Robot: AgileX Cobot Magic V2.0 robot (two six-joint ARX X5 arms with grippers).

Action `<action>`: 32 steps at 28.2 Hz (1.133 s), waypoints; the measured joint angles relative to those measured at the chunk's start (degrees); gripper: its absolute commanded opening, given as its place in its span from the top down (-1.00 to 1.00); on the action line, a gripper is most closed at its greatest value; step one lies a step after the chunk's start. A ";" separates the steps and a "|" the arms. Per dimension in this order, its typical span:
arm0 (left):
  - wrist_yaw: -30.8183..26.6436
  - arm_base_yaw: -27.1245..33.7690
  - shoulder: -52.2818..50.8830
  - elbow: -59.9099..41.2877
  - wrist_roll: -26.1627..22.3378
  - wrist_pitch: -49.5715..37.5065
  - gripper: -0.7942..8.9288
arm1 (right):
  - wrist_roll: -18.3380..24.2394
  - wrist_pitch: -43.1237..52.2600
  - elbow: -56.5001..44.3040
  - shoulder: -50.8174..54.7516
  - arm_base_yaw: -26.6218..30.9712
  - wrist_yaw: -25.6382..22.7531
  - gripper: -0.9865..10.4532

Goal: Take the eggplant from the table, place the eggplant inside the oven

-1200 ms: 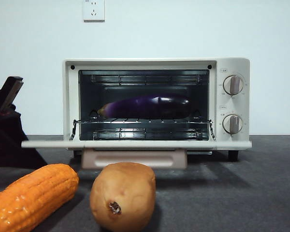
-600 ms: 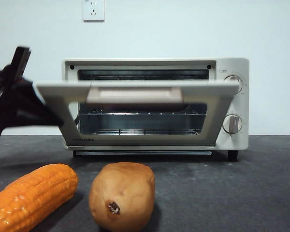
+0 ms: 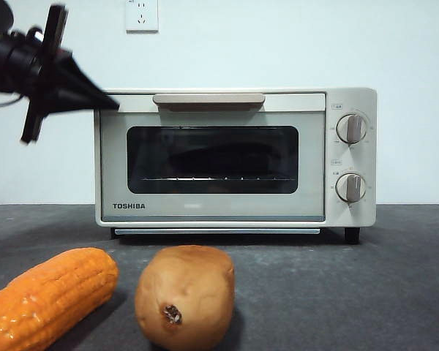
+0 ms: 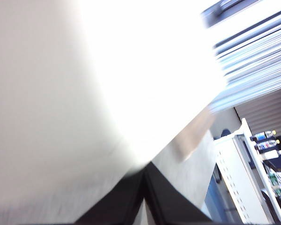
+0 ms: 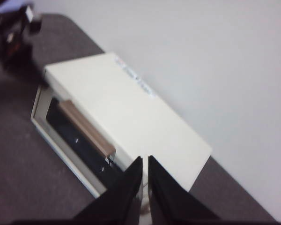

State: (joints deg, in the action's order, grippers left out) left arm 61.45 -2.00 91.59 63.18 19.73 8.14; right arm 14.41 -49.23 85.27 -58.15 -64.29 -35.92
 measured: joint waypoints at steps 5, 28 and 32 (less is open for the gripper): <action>0.02 0.00 -0.74 2.58 1.01 4.13 0.83 | -2.32 -6.43 0.00 -0.66 1.16 3.61 0.82; -48.33 -12.87 -40.24 -7.43 -14.25 21.40 0.83 | -11.45 19.78 -32.48 0.00 37.77 37.00 0.82; -53.33 -14.40 -45.18 -16.26 -12.90 17.99 0.83 | -12.92 28.76 -40.17 5.68 40.19 37.00 0.82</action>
State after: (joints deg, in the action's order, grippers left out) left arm 8.12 -16.40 46.41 46.92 6.83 26.13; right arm 1.50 -20.47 45.10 -52.47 -24.10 1.08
